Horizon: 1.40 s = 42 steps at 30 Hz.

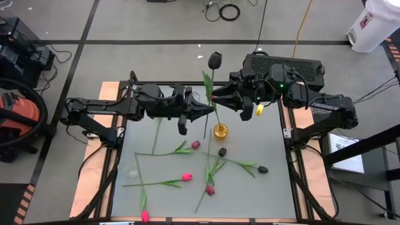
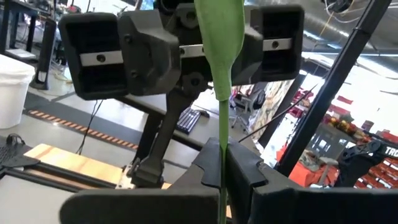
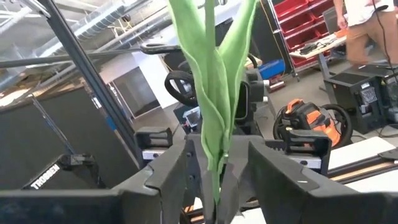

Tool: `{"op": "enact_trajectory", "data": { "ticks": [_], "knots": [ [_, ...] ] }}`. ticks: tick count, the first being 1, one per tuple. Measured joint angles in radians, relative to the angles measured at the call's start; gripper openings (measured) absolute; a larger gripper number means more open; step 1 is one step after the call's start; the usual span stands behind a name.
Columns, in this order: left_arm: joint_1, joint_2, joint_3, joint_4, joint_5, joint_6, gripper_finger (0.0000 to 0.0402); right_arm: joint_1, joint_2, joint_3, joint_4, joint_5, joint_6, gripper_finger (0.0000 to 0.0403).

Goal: Sort flowers into vase by color
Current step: Put the top black tulip into the top transparent vase

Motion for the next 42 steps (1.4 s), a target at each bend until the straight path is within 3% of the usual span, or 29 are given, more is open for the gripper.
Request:
{"op": "enact_trajectory", "data": {
  "ticks": [29,42],
  "knots": [
    [0.0,0.0,0.0,-0.006,0.0,0.006,0.0004,0.004,0.028,0.0,0.016,0.025,0.053,0.0161],
    [0.0,0.0,0.0,-0.011,0.0,0.002,0.0004,0.005,0.043,0.002,0.112,0.024,0.054,0.0083]
  ]
}}
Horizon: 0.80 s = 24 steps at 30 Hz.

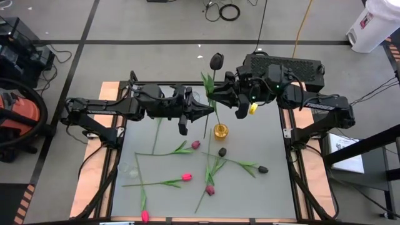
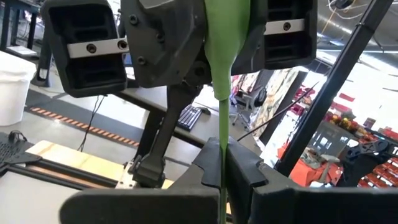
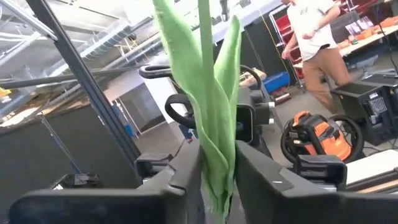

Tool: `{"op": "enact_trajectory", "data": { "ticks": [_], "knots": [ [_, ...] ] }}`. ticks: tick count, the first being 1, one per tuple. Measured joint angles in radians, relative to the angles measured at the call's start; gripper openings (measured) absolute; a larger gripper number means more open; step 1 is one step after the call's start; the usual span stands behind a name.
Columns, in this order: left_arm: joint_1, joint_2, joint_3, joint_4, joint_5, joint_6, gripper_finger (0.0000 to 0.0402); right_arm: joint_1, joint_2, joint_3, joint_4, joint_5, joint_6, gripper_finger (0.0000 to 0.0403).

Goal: Sort flowers into vase by color
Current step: Put the top black tulip into the top transparent vase

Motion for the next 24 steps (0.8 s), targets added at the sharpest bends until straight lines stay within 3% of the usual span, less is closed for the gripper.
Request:
{"op": "enact_trajectory", "data": {
  "ticks": [9,16,24],
  "knots": [
    [0.0,0.0,0.0,-0.003,0.0,0.0,0.0004,0.0,0.008,0.0,-0.002,-0.003,-0.001,0.0057],
    [0.0,0.0,0.0,-0.002,0.0,-0.001,0.0007,0.0,0.008,0.0,-0.002,-0.003,-0.027,0.0008],
    [0.0,0.0,0.0,-0.002,0.014,-0.001,0.0011,0.0,0.007,0.0,-0.003,-0.007,-0.037,0.0003]
  ]
}}
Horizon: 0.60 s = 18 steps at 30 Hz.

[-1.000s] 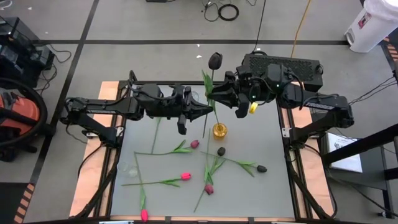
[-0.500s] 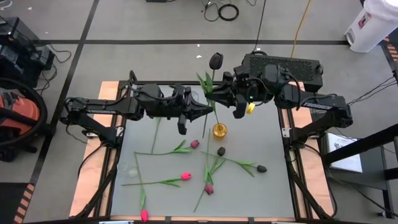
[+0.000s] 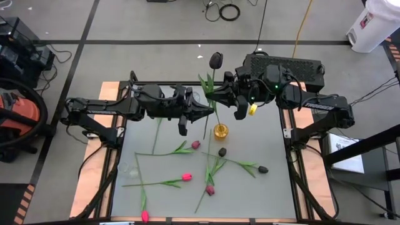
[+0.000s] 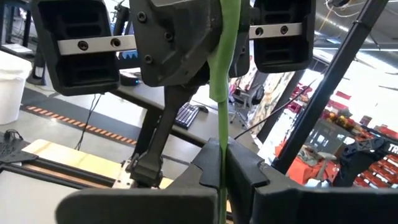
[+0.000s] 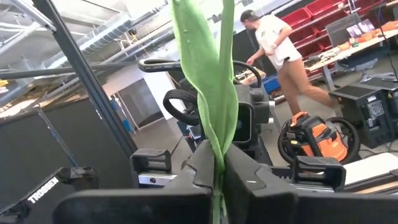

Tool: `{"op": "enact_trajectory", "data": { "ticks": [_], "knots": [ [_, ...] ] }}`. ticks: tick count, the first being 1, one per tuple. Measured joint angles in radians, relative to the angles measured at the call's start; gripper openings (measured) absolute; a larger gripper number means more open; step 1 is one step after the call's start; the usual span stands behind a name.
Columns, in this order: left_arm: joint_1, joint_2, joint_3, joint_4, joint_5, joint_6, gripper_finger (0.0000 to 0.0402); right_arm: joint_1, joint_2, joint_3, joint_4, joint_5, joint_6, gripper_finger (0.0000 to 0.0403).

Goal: Sort flowers into vase by color
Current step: Put the top black tulip into the top transparent vase

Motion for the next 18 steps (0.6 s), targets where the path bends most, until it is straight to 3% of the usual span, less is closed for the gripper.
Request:
{"op": "enact_trajectory", "data": {
  "ticks": [18],
  "knots": [
    [-0.001,-0.006,-0.001,-0.002,0.035,0.051,0.0015,0.0,-0.001,0.0,-0.006,-0.027,-0.005,0.0]
  ]
}}
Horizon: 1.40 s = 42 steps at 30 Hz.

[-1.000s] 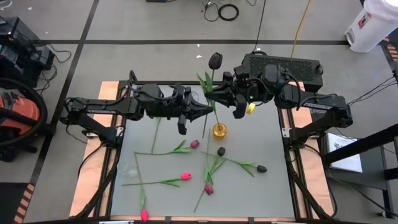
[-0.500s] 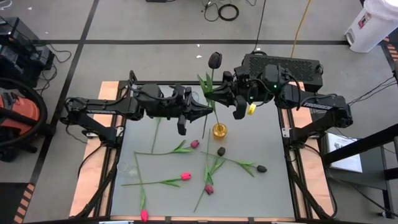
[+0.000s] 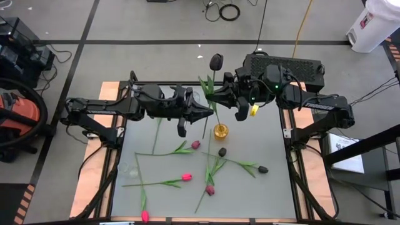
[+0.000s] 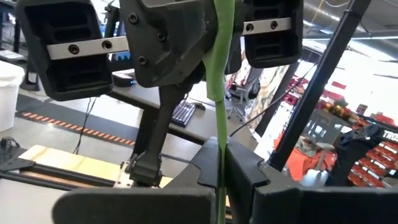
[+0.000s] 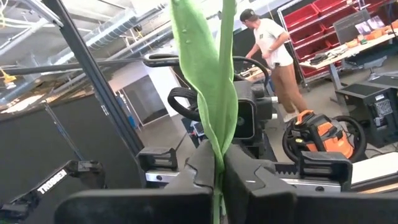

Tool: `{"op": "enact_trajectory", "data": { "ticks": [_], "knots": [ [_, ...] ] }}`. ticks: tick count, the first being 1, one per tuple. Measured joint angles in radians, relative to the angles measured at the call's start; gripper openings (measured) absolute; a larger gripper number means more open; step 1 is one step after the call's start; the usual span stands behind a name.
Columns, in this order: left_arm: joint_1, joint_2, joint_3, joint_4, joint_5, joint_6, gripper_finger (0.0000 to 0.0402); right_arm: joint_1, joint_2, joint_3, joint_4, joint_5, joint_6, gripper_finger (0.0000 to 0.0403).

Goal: Sort flowers into vase by color
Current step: Put the top black tulip into the top transparent vase

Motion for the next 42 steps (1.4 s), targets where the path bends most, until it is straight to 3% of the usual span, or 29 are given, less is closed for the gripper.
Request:
{"op": "enact_trajectory", "data": {
  "ticks": [5,16,26,42],
  "knots": [
    [-0.001,-0.003,0.0,0.0,0.007,0.0,0.0023,0.0,-0.001,0.0,-0.001,0.0,0.001,0.0],
    [-0.001,-0.006,0.0,0.007,0.016,-0.052,0.0106,0.0,-0.021,-0.002,0.001,0.0,-0.003,0.0],
    [0.039,-0.07,0.0,-0.132,0.012,-0.026,0.0114,-0.012,-0.038,-0.002,0.014,0.008,-0.019,0.0],
    [0.075,-0.279,0.001,-0.444,-0.265,0.061,0.0113,-0.179,-0.061,-0.001,-0.016,0.008,-0.064,0.0]
  ]
}}
